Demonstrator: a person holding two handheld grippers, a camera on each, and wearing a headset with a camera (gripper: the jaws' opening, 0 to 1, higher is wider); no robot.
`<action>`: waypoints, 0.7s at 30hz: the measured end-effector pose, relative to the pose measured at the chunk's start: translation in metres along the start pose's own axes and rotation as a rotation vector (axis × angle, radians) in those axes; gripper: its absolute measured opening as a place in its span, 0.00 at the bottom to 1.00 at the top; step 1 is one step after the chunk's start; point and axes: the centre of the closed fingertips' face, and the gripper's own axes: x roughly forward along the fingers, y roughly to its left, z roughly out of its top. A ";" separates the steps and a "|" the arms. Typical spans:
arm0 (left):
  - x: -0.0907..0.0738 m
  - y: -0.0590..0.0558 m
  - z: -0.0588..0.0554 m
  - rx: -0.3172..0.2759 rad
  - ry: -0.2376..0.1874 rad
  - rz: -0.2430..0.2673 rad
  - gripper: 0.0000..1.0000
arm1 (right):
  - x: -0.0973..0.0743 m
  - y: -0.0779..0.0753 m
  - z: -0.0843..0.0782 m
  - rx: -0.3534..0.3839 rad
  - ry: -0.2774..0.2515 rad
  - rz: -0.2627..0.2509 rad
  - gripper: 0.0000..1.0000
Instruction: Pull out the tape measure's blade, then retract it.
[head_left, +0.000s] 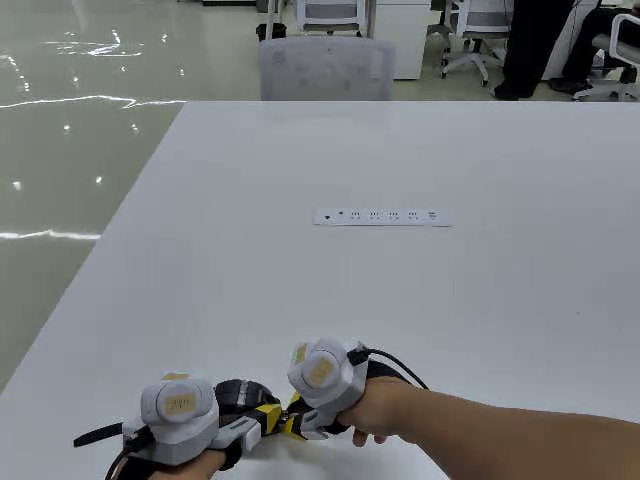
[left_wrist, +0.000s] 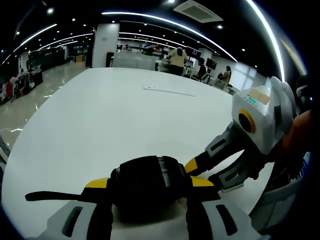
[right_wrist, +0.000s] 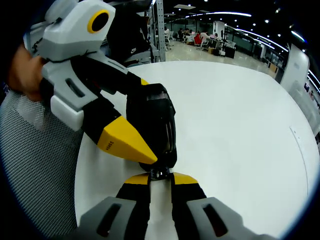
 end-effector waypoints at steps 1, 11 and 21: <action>0.000 0.000 0.000 0.000 0.000 0.000 0.56 | 0.000 0.000 0.000 0.001 -0.002 0.000 0.14; 0.000 -0.001 0.000 0.008 -0.004 0.002 0.57 | 0.000 0.002 0.001 -0.031 -0.005 -0.007 0.14; -0.003 -0.005 0.004 0.075 -0.011 -0.007 0.57 | -0.001 0.002 -0.001 0.000 -0.018 -0.018 0.16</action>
